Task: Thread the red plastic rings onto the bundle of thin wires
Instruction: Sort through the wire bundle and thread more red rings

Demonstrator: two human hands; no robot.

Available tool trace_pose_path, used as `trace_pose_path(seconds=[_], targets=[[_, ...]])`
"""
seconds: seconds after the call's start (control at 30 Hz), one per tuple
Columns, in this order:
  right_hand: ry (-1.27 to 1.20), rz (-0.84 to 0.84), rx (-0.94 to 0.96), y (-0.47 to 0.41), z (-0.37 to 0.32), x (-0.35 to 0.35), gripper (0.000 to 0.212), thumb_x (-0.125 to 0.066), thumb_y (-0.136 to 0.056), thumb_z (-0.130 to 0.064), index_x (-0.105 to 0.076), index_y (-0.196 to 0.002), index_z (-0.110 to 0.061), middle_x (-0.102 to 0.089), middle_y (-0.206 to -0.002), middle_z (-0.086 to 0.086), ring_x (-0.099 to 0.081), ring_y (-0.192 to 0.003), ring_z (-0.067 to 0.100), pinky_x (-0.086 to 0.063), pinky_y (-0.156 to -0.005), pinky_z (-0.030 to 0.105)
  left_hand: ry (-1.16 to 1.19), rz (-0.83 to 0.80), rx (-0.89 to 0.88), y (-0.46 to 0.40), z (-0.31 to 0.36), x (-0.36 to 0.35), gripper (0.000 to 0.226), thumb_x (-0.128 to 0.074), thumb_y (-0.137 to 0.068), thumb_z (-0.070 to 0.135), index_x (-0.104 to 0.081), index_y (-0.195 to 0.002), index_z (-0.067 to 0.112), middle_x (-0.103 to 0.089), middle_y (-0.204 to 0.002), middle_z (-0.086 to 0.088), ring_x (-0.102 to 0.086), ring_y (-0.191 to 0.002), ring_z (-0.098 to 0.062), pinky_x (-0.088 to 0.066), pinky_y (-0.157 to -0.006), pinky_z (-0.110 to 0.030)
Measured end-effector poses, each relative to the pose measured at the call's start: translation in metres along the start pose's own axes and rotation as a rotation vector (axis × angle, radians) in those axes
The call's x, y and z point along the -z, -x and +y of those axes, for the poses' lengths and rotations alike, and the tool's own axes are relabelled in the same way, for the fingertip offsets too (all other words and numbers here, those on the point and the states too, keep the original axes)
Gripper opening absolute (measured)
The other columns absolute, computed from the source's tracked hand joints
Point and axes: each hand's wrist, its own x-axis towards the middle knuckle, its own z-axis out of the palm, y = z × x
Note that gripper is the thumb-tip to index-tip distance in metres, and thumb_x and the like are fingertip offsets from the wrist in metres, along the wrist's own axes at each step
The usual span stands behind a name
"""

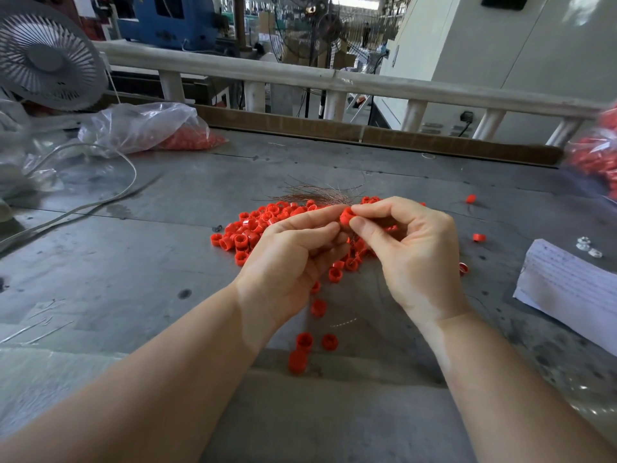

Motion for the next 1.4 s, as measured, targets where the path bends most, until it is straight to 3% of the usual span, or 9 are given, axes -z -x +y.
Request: trace_pose_path(seconds=[0.13,0.3,0.53,0.63,0.73,1.03,1.33,1.4], targets=[[-0.017,-0.004,-0.022,-0.0003,0.0003,0.0,0.016,-0.072,-0.079,-0.007,-0.07,-0.082,-0.023,-0.067,-0.076,-0.017,-0.063,-0.071,-0.001,-0.048,-0.068,0.016,0.014,-0.002,-0.009,0.0002,0.0001,0.0005,0.028,-0.055,-0.082,-0.004,-0.077,-0.074,0.011,-0.069,-0.065,-0.001,-0.063,-0.056,-0.006,-0.055,-0.059,-0.017],[-0.006,-0.013,0.005,-0.0001,-0.0002,-0.0002,0.016,-0.07,-0.08,-0.004,-0.068,-0.082,-0.02,-0.065,-0.076,-0.017,-0.061,-0.071,-0.004,-0.044,-0.069,0.011,0.023,0.011,-0.014,-0.0001,0.0,0.0008,0.015,-0.065,-0.062,0.007,-0.077,-0.07,0.012,-0.068,-0.066,-0.002,-0.062,-0.054,-0.005,-0.055,-0.06,-0.017],[0.078,-0.021,0.092,0.0019,0.0006,0.0005,0.009,-0.068,-0.081,-0.003,-0.071,-0.084,-0.011,-0.063,-0.078,-0.018,-0.06,-0.077,-0.009,-0.041,-0.072,0.004,0.07,0.035,0.024,0.0005,0.0013,-0.0003,0.015,-0.061,-0.081,0.006,-0.073,-0.071,0.01,-0.067,-0.063,-0.004,-0.065,-0.055,-0.009,-0.055,-0.055,-0.019],[0.104,-0.016,0.124,0.0023,0.0014,0.0007,0.006,-0.068,-0.081,-0.004,-0.072,-0.084,-0.009,-0.062,-0.078,-0.017,-0.059,-0.077,-0.009,-0.041,-0.072,0.004,0.084,0.036,0.027,0.0005,0.0016,-0.0004,0.008,-0.065,-0.072,0.009,-0.072,-0.07,0.011,-0.068,-0.063,-0.004,-0.065,-0.055,-0.01,-0.055,-0.055,-0.019],[0.127,-0.007,0.157,0.0024,0.0011,0.001,0.006,-0.068,-0.081,-0.004,-0.072,-0.083,-0.008,-0.063,-0.078,-0.015,-0.059,-0.078,-0.009,-0.04,-0.073,0.003,0.079,0.036,0.03,0.0002,0.0017,0.0008,0.009,-0.066,-0.063,0.012,-0.075,-0.065,0.012,-0.069,-0.064,-0.004,-0.066,-0.056,-0.009,-0.055,-0.055,-0.018],[0.111,-0.003,0.163,0.0025,-0.0004,0.001,0.005,-0.069,-0.08,-0.002,-0.072,-0.082,-0.006,-0.066,-0.078,-0.008,-0.062,-0.079,0.001,-0.043,-0.074,0.007,0.078,0.003,0.013,-0.0003,0.0019,0.0013,0.014,-0.062,-0.064,0.004,-0.075,-0.065,0.007,-0.07,-0.065,-0.007,-0.068,-0.057,-0.01,-0.056,-0.059,-0.019],[0.098,0.024,0.151,0.0021,0.0016,0.0008,0.006,-0.069,-0.08,-0.002,-0.071,-0.081,-0.008,-0.062,-0.075,-0.015,-0.06,-0.074,-0.009,-0.041,-0.069,0.005,0.126,-0.026,0.041,0.0001,0.003,0.001,0.024,-0.054,-0.077,-0.002,-0.076,-0.072,0.006,-0.071,-0.072,-0.011,-0.07,-0.065,-0.013,-0.055,-0.058,-0.019],[0.104,0.022,0.156,0.0019,0.0019,0.0009,0.007,-0.069,-0.08,-0.002,-0.071,-0.081,-0.008,-0.062,-0.075,-0.016,-0.06,-0.074,-0.008,-0.041,-0.069,0.005,0.131,-0.026,0.043,0.0003,0.0034,0.0008,0.021,-0.056,-0.072,0.0,-0.076,-0.071,0.006,-0.071,-0.071,-0.01,-0.07,-0.064,-0.013,-0.055,-0.058,-0.019]])
